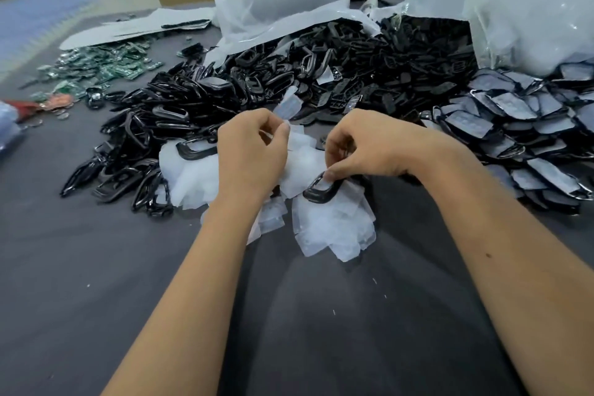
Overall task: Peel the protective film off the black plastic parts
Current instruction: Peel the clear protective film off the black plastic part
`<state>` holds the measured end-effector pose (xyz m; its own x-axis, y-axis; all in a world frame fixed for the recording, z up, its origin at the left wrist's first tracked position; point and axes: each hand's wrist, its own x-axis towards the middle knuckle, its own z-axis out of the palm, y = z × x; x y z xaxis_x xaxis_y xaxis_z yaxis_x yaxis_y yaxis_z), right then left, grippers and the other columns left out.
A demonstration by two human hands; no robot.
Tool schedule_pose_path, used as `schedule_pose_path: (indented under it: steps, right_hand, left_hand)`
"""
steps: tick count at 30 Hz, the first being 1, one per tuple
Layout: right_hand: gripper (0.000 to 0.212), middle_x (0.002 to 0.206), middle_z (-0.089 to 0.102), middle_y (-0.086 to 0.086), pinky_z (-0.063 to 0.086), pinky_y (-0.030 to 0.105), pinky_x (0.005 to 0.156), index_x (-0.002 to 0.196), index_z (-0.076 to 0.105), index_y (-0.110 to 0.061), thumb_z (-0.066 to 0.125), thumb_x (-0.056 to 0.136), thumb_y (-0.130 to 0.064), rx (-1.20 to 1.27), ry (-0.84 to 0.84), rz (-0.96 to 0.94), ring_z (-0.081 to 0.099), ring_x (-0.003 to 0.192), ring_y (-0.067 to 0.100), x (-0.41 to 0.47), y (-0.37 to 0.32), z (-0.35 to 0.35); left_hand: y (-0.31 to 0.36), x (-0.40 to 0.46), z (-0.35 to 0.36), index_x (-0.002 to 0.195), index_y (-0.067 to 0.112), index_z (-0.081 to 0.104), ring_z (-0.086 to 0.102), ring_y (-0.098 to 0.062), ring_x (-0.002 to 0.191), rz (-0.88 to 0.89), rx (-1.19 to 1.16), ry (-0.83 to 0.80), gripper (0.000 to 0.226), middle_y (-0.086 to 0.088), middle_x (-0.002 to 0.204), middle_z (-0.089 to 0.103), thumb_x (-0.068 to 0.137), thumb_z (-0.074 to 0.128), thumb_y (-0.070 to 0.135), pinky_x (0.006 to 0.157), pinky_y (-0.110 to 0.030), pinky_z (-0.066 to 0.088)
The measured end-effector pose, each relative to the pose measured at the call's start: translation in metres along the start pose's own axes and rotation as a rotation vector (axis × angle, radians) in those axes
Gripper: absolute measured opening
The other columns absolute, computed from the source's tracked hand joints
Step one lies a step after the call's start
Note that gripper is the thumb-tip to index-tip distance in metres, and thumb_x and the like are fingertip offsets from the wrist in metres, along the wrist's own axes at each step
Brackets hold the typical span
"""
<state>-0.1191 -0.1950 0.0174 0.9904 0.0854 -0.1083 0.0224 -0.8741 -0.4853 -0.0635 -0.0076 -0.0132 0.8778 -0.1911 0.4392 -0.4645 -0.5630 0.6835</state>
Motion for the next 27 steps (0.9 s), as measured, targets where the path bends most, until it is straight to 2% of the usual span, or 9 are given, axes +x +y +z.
schedule_pose_path:
  steps: [7,10,11,14,16,18,21,24,27]
  right_hand:
    - [0.011,0.077,0.069,-0.006,0.043,0.011,0.055,0.080,0.075,-0.029,0.081,0.089,-0.030,0.022,-0.064,0.004,0.058,0.060,-0.004,0.001,0.007,0.002]
    - [0.008,0.080,0.072,-0.011,0.049,0.019,0.065,0.086,0.073,-0.029,0.075,0.095,-0.029,-0.002,-0.057,0.031,0.064,0.070,-0.001,0.003,0.008,-0.001]
    - [0.008,0.077,0.072,-0.012,0.049,0.020,0.061,0.089,0.071,-0.029,0.073,0.097,-0.027,0.041,-0.037,0.041,0.065,0.067,0.000,0.003,0.009,-0.003]
    - [0.008,0.064,0.067,-0.003,0.043,0.025,0.044,0.093,0.065,-0.020,0.068,0.101,-0.017,0.319,0.077,0.037,0.058,0.053,0.012,0.000,0.014,-0.009]
    - [0.010,0.070,0.065,0.011,0.041,0.025,0.042,0.093,0.063,-0.013,0.066,0.100,-0.008,0.537,0.224,-0.023,0.056,0.057,0.022,0.001,0.013,-0.010]
    - [0.011,0.072,0.065,0.012,0.044,0.025,0.044,0.092,0.062,-0.009,0.066,0.100,-0.003,0.654,0.365,-0.084,0.057,0.058,0.021,0.005,0.010,-0.007]
    - [0.007,0.071,0.065,0.007,0.049,0.026,0.046,0.096,0.062,-0.006,0.068,0.098,-0.003,0.683,0.472,-0.136,0.061,0.057,0.018,0.015,0.003,0.002]
    - [0.006,0.078,0.068,0.001,0.052,0.025,0.053,0.097,0.065,-0.010,0.071,0.096,-0.008,0.581,0.621,-0.125,0.064,0.062,0.011,0.028,0.006,0.011]
    - [0.017,0.103,0.069,-0.001,0.052,0.031,0.087,0.113,0.069,-0.015,0.071,0.096,-0.015,0.039,0.597,-0.029,0.063,0.093,0.012,0.041,0.014,0.020]
  left_hand:
    - [-0.009,-0.004,0.006,0.081,0.017,0.073,0.062,-0.011,0.074,0.038,-0.096,0.044,0.015,0.008,0.080,0.069,0.094,0.069,0.024,0.070,-0.026,0.050]
    - [-0.007,-0.003,0.003,0.081,0.016,0.073,0.062,-0.009,0.074,0.049,-0.169,0.050,0.016,0.008,0.079,0.069,0.095,0.068,0.023,0.069,-0.022,0.049]
    - [-0.006,-0.002,0.002,0.081,0.016,0.073,0.061,-0.008,0.073,0.052,-0.196,0.048,0.017,0.009,0.078,0.068,0.096,0.067,0.023,0.069,-0.022,0.048]
    - [-0.003,0.001,0.002,0.082,0.012,0.074,0.064,-0.012,0.065,0.026,-0.327,0.000,0.025,0.006,0.072,0.068,0.101,0.062,0.024,0.062,-0.030,0.052]
    - [-0.001,0.004,0.004,0.086,0.002,0.073,0.066,-0.017,0.058,-0.016,-0.445,-0.053,0.034,-0.010,0.074,0.068,0.105,0.057,0.026,0.051,-0.033,0.053]
    - [0.000,0.006,0.006,0.090,-0.008,0.068,0.067,-0.022,0.055,-0.051,-0.538,-0.113,0.042,-0.025,0.081,0.067,0.107,0.055,0.028,0.046,-0.030,0.051]
    - [0.000,0.008,0.007,0.094,-0.005,0.073,0.067,-0.022,0.056,-0.133,-0.663,-0.138,0.034,-0.017,0.081,0.073,0.105,0.059,0.024,0.050,-0.027,0.052]
    - [-0.004,0.013,0.003,0.097,0.000,0.075,0.070,-0.020,0.062,-0.258,-0.805,-0.108,0.017,-0.015,0.079,0.074,0.100,0.066,0.015,0.059,-0.024,0.056]
    - [-0.008,0.017,-0.001,0.094,0.000,0.073,0.070,-0.018,0.062,-0.340,-0.883,-0.031,0.013,-0.012,0.076,0.074,0.099,0.067,0.011,0.060,-0.023,0.057]
